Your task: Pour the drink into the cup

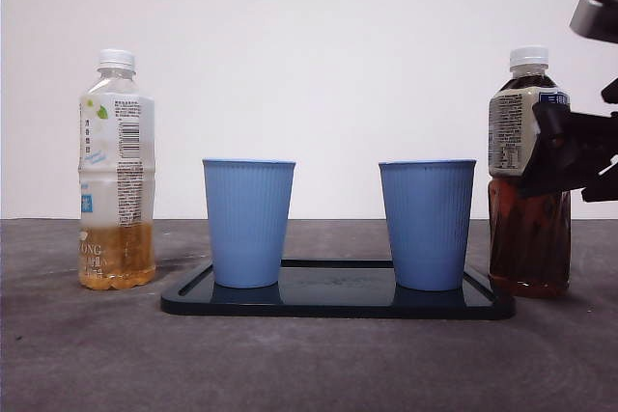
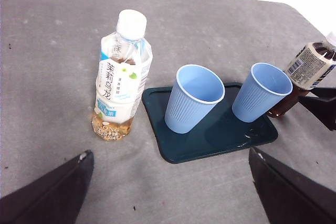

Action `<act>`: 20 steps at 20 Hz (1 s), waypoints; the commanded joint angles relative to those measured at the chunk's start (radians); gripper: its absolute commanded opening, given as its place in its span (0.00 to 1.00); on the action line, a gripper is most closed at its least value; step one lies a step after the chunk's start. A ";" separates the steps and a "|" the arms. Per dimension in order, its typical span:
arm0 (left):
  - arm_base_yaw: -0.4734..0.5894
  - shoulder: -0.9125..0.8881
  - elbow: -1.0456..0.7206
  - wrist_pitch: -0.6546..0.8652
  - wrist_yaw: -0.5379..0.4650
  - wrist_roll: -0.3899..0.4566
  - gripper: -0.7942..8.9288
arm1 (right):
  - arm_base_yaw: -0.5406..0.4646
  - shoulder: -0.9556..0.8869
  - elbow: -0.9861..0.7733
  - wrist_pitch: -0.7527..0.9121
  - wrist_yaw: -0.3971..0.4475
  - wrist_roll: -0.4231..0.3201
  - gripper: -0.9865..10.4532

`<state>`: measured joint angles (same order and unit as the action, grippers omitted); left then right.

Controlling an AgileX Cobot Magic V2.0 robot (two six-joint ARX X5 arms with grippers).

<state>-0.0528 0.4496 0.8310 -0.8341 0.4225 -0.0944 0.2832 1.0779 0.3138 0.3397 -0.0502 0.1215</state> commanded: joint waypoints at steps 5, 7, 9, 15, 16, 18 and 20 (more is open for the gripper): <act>-0.001 0.001 0.017 0.022 0.004 -0.019 0.62 | 0.045 -0.241 0.010 -0.320 -0.153 0.206 0.41; -0.001 0.001 0.016 0.026 0.004 -0.031 0.66 | 0.050 -0.330 0.021 -0.398 -0.250 0.248 0.41; -0.001 0.001 0.016 0.032 0.004 -0.049 0.66 | 0.050 -0.415 0.049 -0.470 -0.352 0.298 0.41; -0.001 0.005 -0.035 0.073 0.001 -0.076 0.68 | 0.050 -0.603 0.204 -0.653 -0.473 0.312 0.41; -0.001 0.007 -0.060 0.079 -0.008 -0.080 0.71 | 0.049 -0.619 0.224 -0.660 -0.473 0.311 0.41; -0.002 0.008 -0.120 0.134 -0.009 -0.111 0.73 | 0.050 -0.635 0.248 -0.663 -0.473 0.311 0.41; -0.005 0.008 -0.179 0.213 -0.009 -0.158 0.73 | 0.050 -0.641 0.260 -0.664 -0.473 0.311 0.41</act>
<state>-0.0544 0.4507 0.6628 -0.6628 0.4164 -0.2043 0.3271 0.4339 0.5648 -0.3252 -0.5213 0.4244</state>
